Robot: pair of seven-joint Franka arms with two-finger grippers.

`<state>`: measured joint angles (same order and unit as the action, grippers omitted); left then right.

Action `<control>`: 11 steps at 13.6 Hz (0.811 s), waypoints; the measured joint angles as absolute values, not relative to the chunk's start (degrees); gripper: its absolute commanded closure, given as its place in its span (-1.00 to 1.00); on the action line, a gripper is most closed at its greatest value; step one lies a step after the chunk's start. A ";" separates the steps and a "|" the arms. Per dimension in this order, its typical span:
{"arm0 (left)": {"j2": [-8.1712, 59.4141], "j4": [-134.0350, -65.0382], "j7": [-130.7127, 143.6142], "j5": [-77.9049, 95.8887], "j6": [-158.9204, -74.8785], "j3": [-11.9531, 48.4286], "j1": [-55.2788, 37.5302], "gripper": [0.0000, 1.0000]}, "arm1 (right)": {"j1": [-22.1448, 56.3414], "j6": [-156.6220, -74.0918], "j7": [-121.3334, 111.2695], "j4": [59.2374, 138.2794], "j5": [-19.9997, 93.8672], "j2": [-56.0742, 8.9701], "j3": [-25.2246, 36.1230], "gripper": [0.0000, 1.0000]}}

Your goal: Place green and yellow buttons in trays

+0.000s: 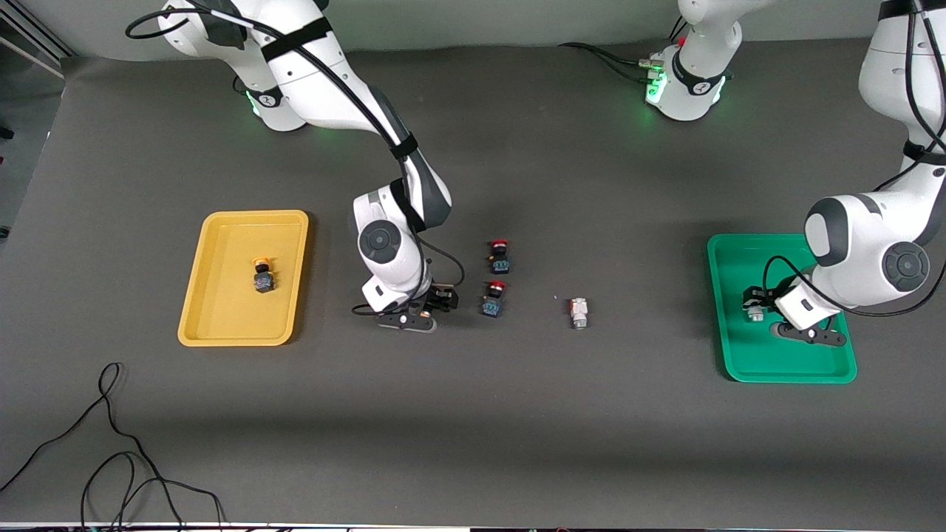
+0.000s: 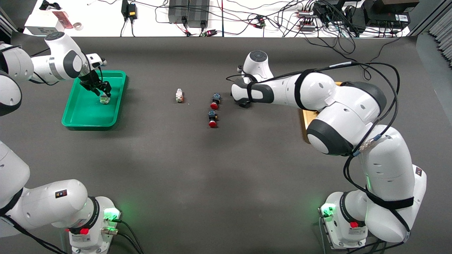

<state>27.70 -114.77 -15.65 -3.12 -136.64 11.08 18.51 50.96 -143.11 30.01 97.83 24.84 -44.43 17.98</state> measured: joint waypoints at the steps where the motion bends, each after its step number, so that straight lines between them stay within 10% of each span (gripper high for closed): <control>1: 27.70 -114.44 -15.65 -3.11 -136.64 11.08 18.51 -0.99 | 50.95 -143.10 30.51 97.50 24.89 -44.40 18.14 1.00; 6: 22.49 -108.51 -15.65 -3.08 -125.84 11.16 18.59 -0.99 | 50.71 -138.25 30.98 95.88 25.08 -42.28 19.91 1.00; 11: 16.41 -95.01 -14.16 -2.92 -105.98 11.76 15.71 -0.98 | 50.48 -112.46 19.02 94.83 24.99 -30.50 32.07 1.00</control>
<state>16.41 -95.01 -14.16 -2.92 -105.98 11.76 15.71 50.48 -112.46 19.02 94.83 24.99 -30.50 32.07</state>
